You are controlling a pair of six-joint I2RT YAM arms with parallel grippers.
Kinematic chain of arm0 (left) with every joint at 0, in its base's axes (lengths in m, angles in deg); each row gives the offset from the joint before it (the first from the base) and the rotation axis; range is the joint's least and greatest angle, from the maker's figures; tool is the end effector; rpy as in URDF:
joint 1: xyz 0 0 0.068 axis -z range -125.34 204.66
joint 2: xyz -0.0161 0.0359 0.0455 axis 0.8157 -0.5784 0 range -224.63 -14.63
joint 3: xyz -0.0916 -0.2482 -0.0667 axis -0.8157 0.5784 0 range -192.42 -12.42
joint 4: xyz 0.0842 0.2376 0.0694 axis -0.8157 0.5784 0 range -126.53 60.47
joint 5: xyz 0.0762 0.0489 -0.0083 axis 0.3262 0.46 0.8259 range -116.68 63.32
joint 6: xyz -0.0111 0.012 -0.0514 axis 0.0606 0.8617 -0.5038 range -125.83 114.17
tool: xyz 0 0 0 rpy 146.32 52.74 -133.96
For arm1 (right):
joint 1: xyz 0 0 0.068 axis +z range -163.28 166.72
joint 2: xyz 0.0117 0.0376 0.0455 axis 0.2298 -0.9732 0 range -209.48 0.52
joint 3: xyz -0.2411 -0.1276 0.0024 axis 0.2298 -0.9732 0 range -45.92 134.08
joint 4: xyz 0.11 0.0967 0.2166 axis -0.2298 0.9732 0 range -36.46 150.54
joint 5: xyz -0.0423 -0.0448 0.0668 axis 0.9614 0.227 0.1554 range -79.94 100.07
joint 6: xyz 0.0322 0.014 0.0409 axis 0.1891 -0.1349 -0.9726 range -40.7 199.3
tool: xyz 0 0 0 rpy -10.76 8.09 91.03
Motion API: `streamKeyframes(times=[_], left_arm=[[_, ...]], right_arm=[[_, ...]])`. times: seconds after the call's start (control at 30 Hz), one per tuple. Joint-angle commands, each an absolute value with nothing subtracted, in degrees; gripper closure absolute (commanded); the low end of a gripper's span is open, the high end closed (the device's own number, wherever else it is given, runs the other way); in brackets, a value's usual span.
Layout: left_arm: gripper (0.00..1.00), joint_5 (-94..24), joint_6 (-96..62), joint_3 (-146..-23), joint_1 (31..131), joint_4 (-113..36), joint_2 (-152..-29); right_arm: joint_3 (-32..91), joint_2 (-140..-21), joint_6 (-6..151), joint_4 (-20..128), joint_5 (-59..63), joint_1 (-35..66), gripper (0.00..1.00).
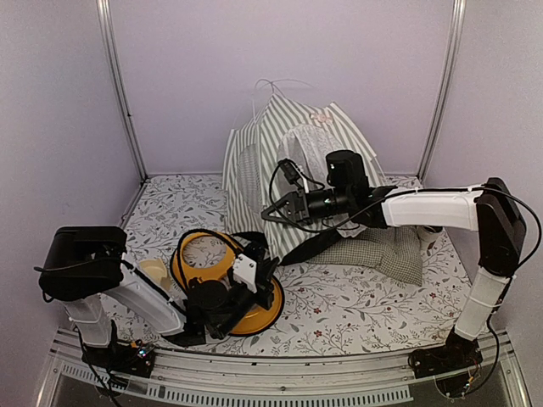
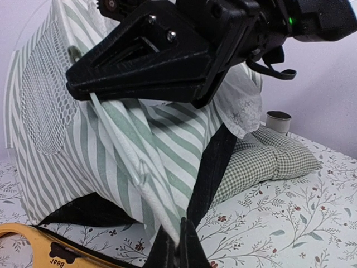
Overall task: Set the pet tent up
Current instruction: Insert the tent pole into the pole socket of the pet tent.
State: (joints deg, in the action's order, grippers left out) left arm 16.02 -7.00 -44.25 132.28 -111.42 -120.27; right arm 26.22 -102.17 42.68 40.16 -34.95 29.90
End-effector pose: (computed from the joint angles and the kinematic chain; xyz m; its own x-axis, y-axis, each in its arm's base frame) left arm 0.0915 -0.3047 0.1510 -0.0077 -0.0351 -0.9994 0.5724 0.8193 -0.0332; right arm 0.2848 0.3019 0.2689 -0.7552 -0.1305 -0.6424 -0.6554 0.1630 0.7375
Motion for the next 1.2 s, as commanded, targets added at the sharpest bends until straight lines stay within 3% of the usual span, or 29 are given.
streamKeyframes(times=[0.0,1.17], left_arm=[[1.00,5.4,-7.4,-41.9,138.4,-99.6,-122.6],[1.00,5.1,-7.5,-42.2,138.2,-99.1,-122.6]], right_arm=[[28.7,-97.2,41.2,27.9,-23.4,26.4,1.00],[29.8,-95.2,41.2,28.0,-24.6,25.0,1.00]])
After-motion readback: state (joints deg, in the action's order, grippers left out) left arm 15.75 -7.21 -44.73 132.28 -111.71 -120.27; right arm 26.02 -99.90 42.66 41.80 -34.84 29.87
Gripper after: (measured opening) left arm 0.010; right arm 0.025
